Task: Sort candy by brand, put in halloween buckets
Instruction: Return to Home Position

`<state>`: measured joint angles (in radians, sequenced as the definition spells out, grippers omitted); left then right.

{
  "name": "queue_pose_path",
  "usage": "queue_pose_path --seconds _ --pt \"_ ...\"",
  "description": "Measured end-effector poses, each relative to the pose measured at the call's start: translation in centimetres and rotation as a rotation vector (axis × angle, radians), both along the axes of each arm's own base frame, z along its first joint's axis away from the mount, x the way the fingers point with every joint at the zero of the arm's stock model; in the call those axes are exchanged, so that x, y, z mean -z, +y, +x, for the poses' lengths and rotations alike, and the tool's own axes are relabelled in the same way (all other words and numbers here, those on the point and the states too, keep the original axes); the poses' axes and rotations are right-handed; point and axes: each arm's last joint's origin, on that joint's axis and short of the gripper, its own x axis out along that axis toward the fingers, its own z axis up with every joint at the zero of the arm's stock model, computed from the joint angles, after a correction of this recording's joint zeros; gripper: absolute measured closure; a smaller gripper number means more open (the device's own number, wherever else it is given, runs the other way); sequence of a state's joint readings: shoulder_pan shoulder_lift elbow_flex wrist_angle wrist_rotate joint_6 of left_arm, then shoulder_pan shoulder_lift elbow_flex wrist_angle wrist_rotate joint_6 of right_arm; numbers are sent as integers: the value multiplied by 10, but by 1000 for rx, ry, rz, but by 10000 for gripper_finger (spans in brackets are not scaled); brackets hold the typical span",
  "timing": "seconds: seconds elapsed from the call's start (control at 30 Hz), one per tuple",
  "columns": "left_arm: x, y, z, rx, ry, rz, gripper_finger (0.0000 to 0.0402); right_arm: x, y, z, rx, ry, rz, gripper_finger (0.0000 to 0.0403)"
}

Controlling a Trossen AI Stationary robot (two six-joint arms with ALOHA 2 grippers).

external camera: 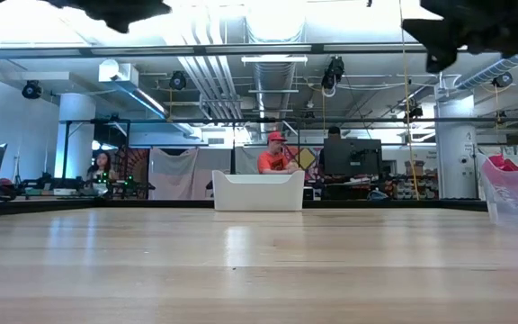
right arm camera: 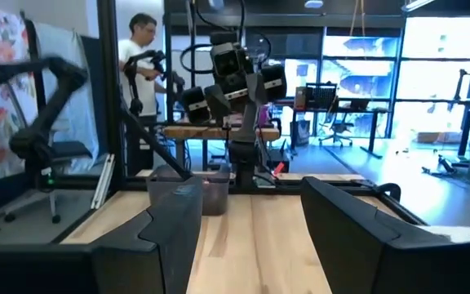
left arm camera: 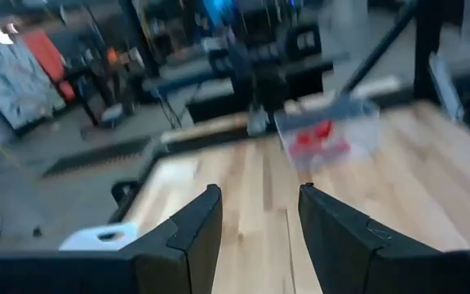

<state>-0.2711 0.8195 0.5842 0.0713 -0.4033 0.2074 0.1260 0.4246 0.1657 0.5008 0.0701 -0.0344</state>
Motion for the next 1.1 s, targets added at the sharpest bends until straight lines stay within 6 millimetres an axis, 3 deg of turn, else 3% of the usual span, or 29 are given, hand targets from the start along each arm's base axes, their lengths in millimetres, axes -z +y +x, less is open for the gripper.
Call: queue_pose_path --seconds 0.23,0.4,0.47,0.7,0.93,1.1 --pt "4 22 -75 -53 -262 -58 255 -1 -5 -39 2 -29 -2 199" --pt "26 32 -111 -63 -413 -64 255 -10 -7 -56 14 4 -86 199" --pt "38 33 -110 -88 -417 -56 255 -6 -6 -54 -24 65 -119 199" --pt "65 32 -96 -183 -365 -34 255 6 1 -49 -192 -89 -188 199" --pt "75 33 -96 -225 -341 -55 255 33 -1 -39 -97 -101 -227 199" --pt "76 32 -94 -220 -324 -53 255 29 1 -41 -174 -152 -199 199"
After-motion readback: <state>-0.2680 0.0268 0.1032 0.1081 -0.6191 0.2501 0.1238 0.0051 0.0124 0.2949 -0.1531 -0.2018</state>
